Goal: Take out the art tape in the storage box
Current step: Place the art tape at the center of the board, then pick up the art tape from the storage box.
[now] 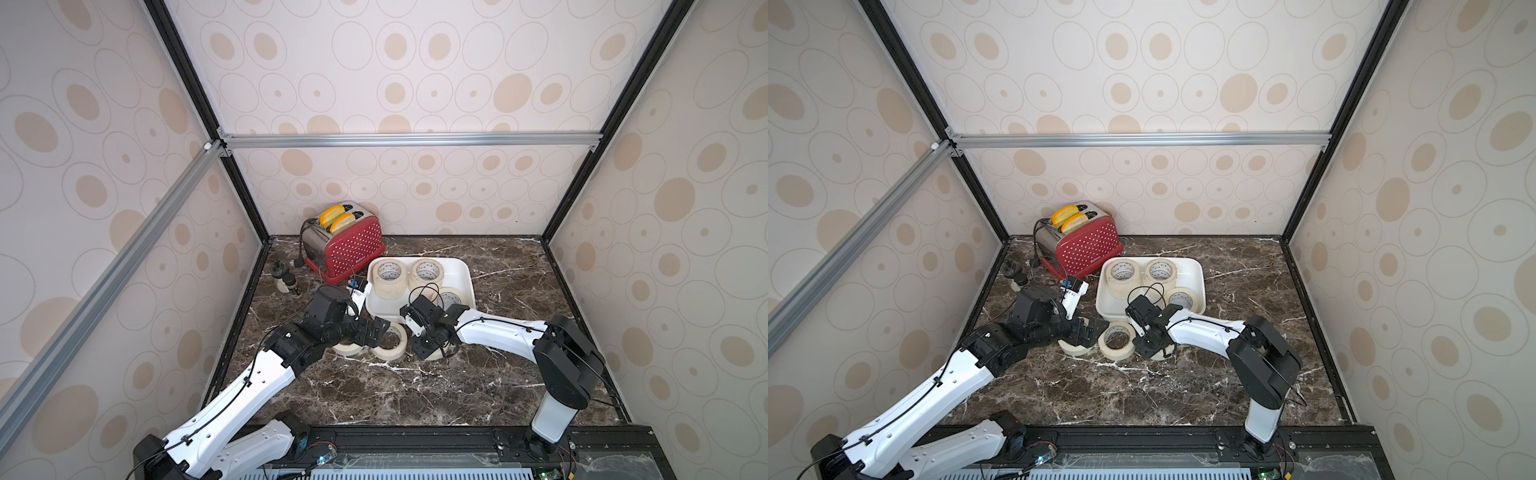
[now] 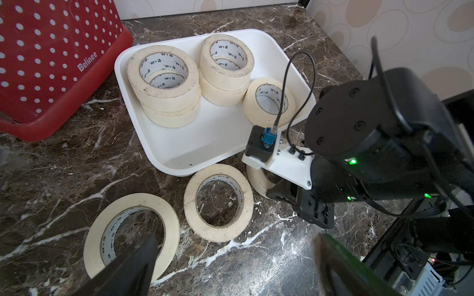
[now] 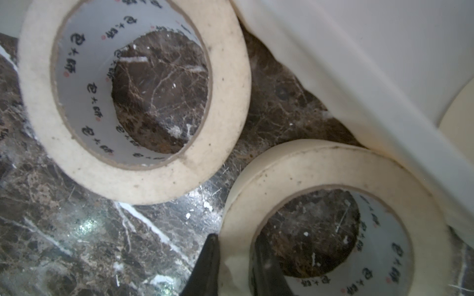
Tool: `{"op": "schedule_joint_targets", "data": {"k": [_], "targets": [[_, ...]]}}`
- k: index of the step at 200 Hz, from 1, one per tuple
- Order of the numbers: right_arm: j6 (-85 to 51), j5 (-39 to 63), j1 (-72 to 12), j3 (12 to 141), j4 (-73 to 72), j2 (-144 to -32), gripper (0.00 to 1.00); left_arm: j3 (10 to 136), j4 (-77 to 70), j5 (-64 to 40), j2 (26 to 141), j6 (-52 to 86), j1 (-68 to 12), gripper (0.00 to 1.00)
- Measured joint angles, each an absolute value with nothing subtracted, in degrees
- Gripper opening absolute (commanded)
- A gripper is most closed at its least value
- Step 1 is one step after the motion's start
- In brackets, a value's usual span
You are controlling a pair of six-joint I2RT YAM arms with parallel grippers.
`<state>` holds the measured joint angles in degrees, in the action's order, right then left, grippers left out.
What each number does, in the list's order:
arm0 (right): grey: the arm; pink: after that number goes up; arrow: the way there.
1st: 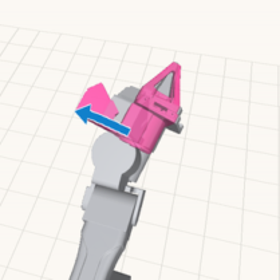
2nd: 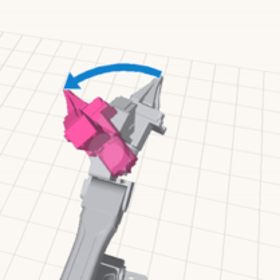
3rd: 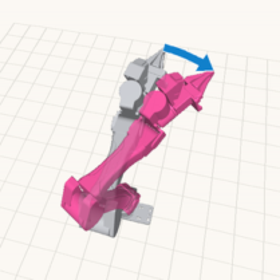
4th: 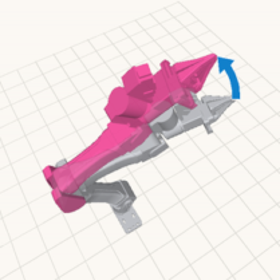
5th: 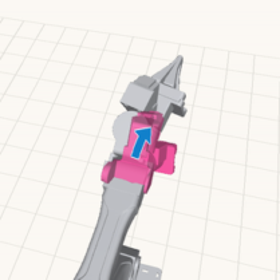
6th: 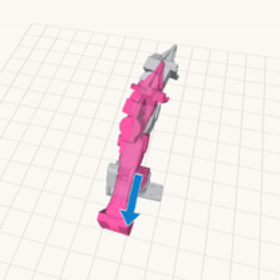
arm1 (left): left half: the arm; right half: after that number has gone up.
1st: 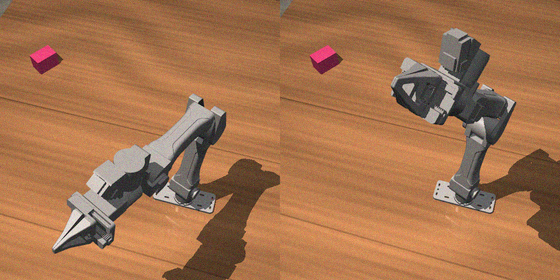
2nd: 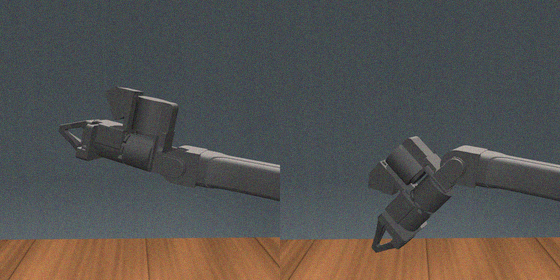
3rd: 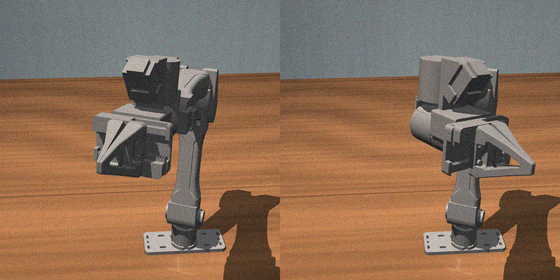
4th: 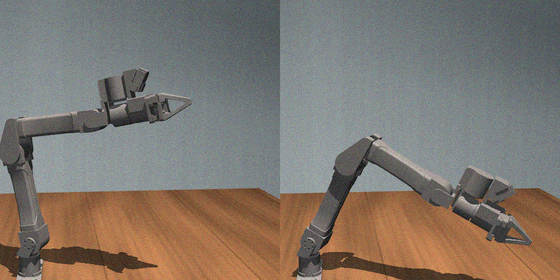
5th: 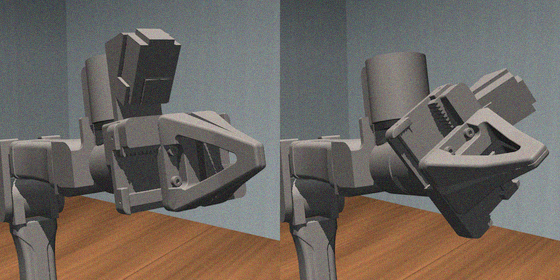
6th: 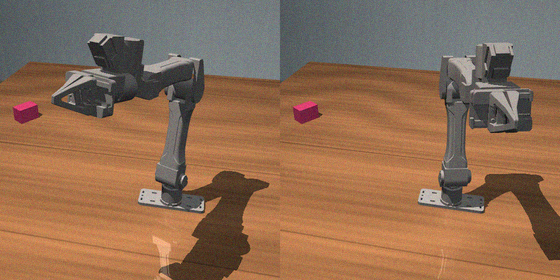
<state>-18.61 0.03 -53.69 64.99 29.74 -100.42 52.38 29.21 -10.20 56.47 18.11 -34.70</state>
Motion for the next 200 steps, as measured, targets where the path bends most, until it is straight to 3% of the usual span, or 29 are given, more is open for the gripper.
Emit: {"op": "schedule_joint_targets", "data": {"k": [48,118,170,200], "targets": [[-18.52,-1.91,-53.67,65.65,29.36,-100.31,0.44,52.38,29.21,-10.2,56.47,18.2,-34.54,0.99],[-16.16,-4.99,-52.23,70.19,32.23,-93.91,0.47,52.38,29.21,-10.2,56.47,18.22,-34.44,0.99],[-16.05,-5.04,-42.54,73.67,32.73,-92.07,0.47,52.36,29.19,-10.15,56.47,18.24,-34.37,0.99],[-16.03,-4.82,-38.72,74.94,33.65,-94.17,0.53,52.29,29.19,-9.34,56.29,18.24,-34.37,0.99]]}}
